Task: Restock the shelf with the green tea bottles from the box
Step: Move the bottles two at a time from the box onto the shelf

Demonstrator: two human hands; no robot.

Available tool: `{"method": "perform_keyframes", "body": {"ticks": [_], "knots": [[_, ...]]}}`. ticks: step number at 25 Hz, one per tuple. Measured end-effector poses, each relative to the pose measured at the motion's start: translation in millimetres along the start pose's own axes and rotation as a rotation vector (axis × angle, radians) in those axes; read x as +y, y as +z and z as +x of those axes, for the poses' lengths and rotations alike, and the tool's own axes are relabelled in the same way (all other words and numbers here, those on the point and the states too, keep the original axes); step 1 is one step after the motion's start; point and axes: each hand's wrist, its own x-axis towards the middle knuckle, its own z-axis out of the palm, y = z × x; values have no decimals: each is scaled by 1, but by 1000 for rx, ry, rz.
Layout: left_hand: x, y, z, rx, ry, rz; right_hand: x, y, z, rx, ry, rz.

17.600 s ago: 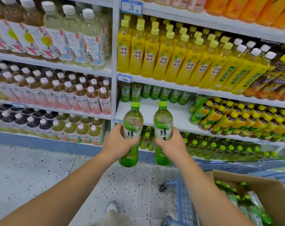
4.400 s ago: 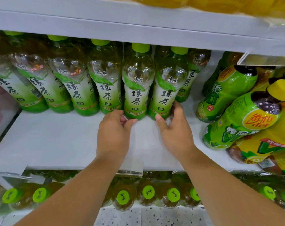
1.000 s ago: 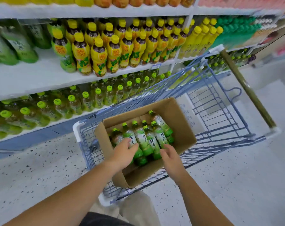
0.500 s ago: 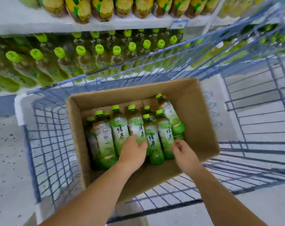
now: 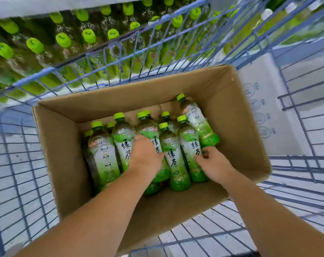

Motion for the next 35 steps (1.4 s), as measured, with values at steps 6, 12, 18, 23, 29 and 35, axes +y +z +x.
{"method": "perform_keyframes", "body": {"ticks": [6, 12, 18, 23, 29, 35], "knots": [[5, 12, 15, 31, -19, 11, 1, 9, 7, -17, 1, -13], [2, 26, 19, -36, -14, 175, 2, 8, 17, -50, 2, 18], [-3, 28, 23, -50, -66, -46, 3, 6, 27, -103, 90, 120], [-2, 20, 13, -93, -97, -264, 1, 13, 26, -21, 117, 203], [4, 15, 6, -184, -106, -246, -7, 4, 6, -114, 124, 388], [-16, -14, -37, -229, -95, -320, -20, 0, -41, -129, 110, 500]]}}
